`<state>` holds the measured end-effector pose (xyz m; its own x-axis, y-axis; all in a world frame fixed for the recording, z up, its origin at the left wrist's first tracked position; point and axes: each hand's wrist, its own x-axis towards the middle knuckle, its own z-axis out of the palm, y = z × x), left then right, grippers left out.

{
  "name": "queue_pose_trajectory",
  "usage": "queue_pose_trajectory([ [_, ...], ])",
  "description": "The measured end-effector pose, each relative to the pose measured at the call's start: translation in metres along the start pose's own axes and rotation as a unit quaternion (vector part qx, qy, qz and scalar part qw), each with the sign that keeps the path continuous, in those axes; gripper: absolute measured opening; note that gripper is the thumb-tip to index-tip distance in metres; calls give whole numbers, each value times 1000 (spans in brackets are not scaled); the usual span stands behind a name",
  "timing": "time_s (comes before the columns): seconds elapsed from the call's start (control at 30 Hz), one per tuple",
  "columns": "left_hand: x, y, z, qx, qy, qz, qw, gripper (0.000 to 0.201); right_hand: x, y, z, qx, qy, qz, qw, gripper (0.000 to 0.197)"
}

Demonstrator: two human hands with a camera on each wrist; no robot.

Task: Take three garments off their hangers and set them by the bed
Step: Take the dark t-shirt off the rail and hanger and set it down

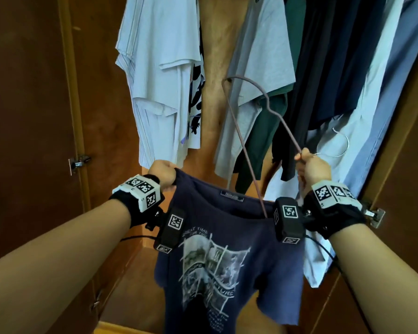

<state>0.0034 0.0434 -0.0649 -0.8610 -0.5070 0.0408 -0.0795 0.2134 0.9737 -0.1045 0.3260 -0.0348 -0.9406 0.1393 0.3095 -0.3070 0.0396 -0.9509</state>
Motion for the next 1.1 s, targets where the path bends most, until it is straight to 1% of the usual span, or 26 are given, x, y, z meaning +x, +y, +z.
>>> queue_pose_trajectory([
  [0.07, -5, -4, 7, -12, -25, 8, 1000, 41, 0, -1, 8, 29, -20, 3, 999, 36],
  [0.13, -8, -5, 21, -9, -65, 32, 997, 43, -9, 1, 24, 64, -45, -18, 997, 36],
  [0.23, -12, -1, 41, 41, -98, 65, 992, 30, -25, -4, 44, 191, -66, -41, 978, 35],
  [0.27, -15, 1, 45, 54, -105, 73, 990, 30, -28, -9, 48, 215, -68, -57, 973, 34],
  [0.3, -19, 5, 47, 51, -111, 85, 989, 33, -29, -15, 50, 221, -71, -76, 970, 34],
  [0.37, -28, 10, 50, 39, -137, 93, 985, 40, -31, -28, 53, 184, -76, -121, 973, 33],
  [0.4, -30, 12, 51, 42, -145, 104, 983, 37, -33, -34, 54, 156, -81, -143, 974, 33],
  [0.47, -36, 18, 51, 36, -152, 106, 982, 23, -39, -44, 55, 126, -107, -159, 973, 33],
  [0.5, -37, 22, 50, 39, -163, 92, 982, 20, -42, -47, 57, 125, -122, -153, 973, 33],
  [0.57, -37, 25, 51, 53, -177, 91, 979, 46, -46, -52, 60, 133, -147, -127, 972, 32],
  [0.6, -37, 25, 52, 51, -184, 105, 976, 52, -48, -54, 62, 139, -158, -115, 971, 32],
  [0.63, -36, 26, 53, 50, -185, 121, 974, 50, -49, -57, 64, 146, -170, -106, 969, 32],
  [0.7, -34, 27, 53, 51, -156, 149, 975, 38, -53, -61, 64, 140, -204, -95, 964, 30],
  [0.73, -32, 29, 53, 57, -136, 154, 977, 38, -56, -62, 63, 117, -224, -93, 963, 28],
  [0.8, -26, 32, 52, 67, -104, 148, 981, 41, -62, -57, 62, 35, -261, -83, 961, 28],
  [0.87, -19, 36, 48, 50, -87, 143, 985, 42, -70, -48, 60, -31, -293, -53, 954, 31],
  [0.9, -16, 39, 46, 38, -79, 140, 986, 42, -75, -44, 59, -45, -310, -32, 949, 31],
  [0.93, -14, 42, 43, 32, -71, 139, 987, 42, -81, -40, 58, -41, -329, -11, 943, 32],
  [1.0, -11, 48, 38, 29, -58, 142, 988, 41, -90, -34, 55, 11, -369, 20, 929, 34],
  [1.07, -8, 52, 34, 20, -55, 142, 988, 40, -95, -32, 53, 57, -410, 35, 910, 36],
  [1.1, -6, 55, 33, 16, -59, 142, 988, 40, -97, -32, 53, 63, -427, 38, 901, 37],
])
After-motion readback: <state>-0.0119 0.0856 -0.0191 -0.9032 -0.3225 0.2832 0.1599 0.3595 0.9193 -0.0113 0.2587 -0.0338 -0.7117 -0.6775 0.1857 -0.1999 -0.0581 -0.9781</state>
